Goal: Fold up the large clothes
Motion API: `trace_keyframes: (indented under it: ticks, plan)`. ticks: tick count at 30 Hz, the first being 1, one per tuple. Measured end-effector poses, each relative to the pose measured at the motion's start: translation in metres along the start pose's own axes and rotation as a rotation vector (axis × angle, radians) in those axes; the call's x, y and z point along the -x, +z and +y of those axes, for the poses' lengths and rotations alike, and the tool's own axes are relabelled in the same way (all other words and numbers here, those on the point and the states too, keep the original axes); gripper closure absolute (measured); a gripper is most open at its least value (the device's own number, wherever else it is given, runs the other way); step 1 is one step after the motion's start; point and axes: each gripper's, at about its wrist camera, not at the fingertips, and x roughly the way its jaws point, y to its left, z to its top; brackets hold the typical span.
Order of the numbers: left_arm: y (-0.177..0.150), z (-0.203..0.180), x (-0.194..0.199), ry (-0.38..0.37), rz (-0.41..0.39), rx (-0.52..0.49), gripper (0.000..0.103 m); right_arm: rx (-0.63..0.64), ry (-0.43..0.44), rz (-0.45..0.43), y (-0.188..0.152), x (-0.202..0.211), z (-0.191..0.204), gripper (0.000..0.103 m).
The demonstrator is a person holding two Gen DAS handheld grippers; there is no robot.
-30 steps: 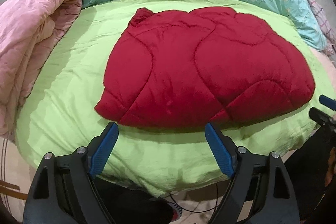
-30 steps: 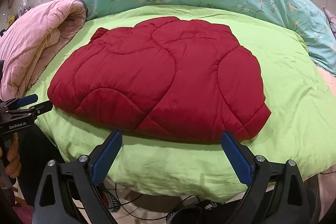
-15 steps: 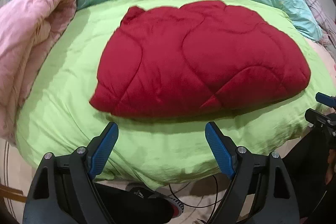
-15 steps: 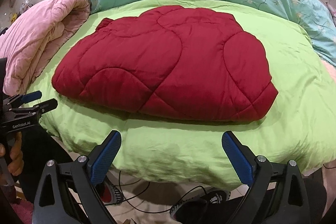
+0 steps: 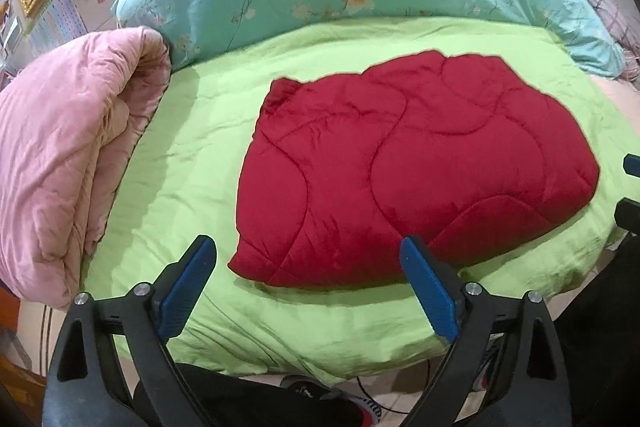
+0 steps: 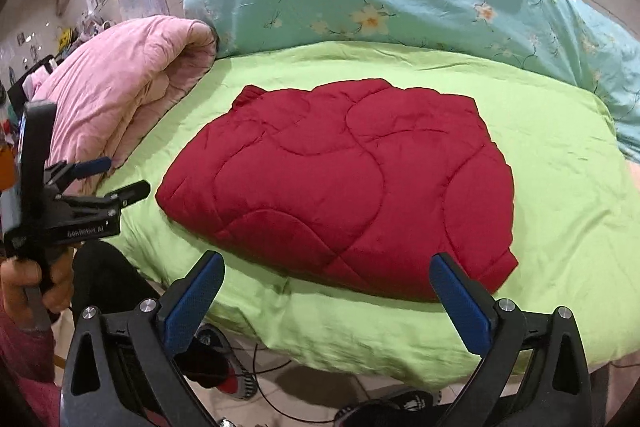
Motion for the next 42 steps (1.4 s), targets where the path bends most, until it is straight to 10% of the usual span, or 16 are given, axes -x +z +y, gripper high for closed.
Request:
trace_keyframes:
  ticks: [42]
  plan:
    - [0.023,-0.024,-0.043,-0.104,0.029,0.035,0.009,0.057,-0.085,0.111,0.025,-0.083,-0.001,0.0]
